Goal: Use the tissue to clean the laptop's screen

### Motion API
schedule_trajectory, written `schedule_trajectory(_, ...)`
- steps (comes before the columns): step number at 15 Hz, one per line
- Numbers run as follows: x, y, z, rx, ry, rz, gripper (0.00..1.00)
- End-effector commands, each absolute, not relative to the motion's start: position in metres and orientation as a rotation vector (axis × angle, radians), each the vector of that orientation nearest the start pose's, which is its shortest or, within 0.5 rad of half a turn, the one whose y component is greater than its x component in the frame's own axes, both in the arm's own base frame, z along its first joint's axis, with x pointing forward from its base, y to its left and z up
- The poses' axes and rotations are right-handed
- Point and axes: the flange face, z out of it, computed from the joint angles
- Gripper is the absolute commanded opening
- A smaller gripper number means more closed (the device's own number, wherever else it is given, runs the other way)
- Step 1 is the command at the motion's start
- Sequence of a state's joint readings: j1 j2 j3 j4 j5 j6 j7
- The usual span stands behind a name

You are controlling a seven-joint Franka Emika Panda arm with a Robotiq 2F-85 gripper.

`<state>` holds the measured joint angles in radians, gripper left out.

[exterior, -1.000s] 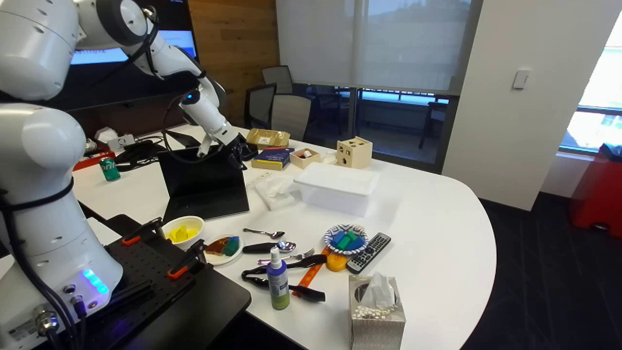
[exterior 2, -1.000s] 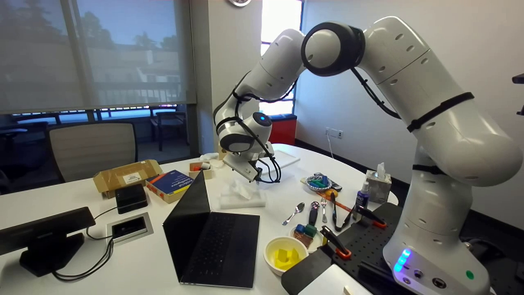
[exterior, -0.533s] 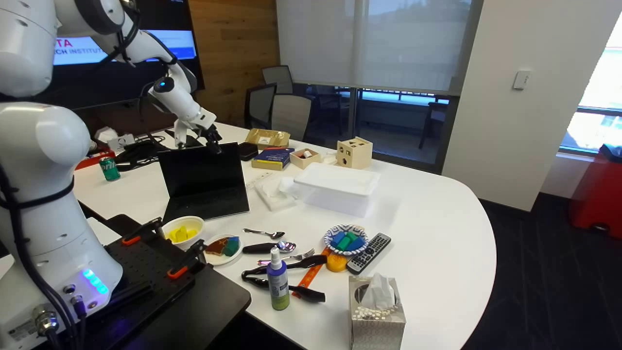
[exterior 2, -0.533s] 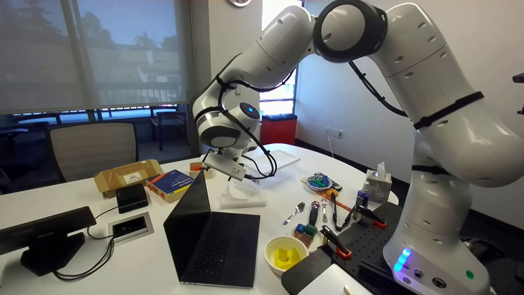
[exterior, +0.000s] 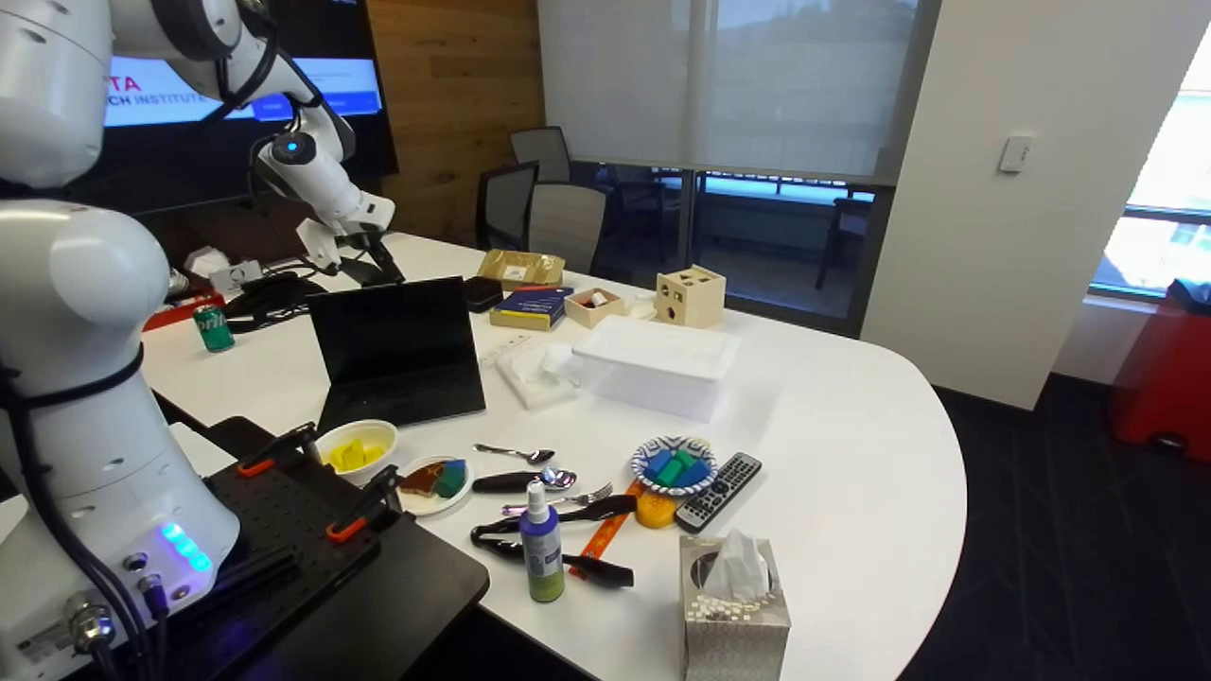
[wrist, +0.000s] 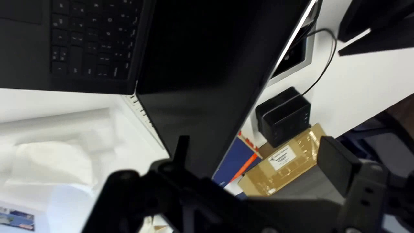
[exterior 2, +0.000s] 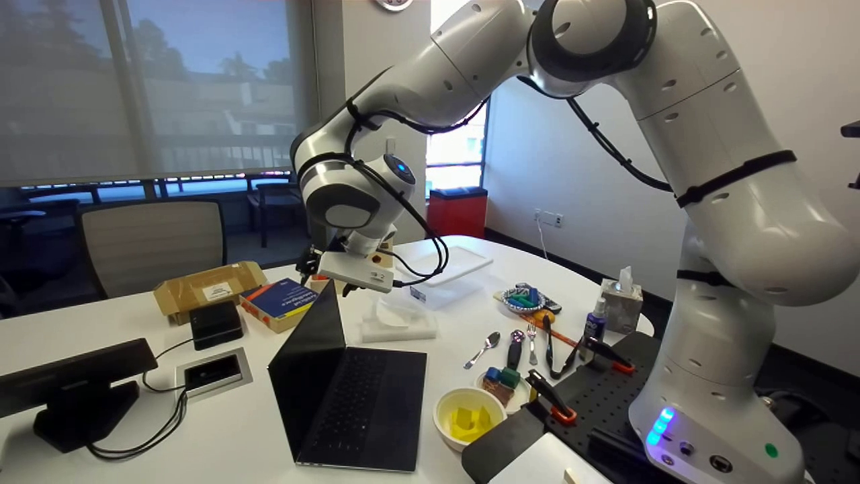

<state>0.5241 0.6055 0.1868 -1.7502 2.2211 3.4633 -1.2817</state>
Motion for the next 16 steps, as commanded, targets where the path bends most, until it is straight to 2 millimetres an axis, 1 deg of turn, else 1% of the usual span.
schedule_trajectory(1, 0.506, 0.317, 0.221, -2.677, 0.349, -0.672, 1.0)
schedule_trajectory(3, 0.506, 0.324, 0.219, -2.687, 0.248, -0.681, 1.0)
schedule_trajectory(7, 0.516, 0.337, 0.218, -2.688, 0.073, -0.734, 1.0)
schedule_trajectory(10, 0.523, 0.346, 0.228, -2.688, -0.024, -0.798, 1.0)
schedule_trajectory(13, 0.533, 0.35, 0.22, -2.679, -0.09, -0.806, 1.0)
schedule_trajectory(16, 0.536, 0.35, 0.2, -2.7, -0.159, -0.795, 1.0)
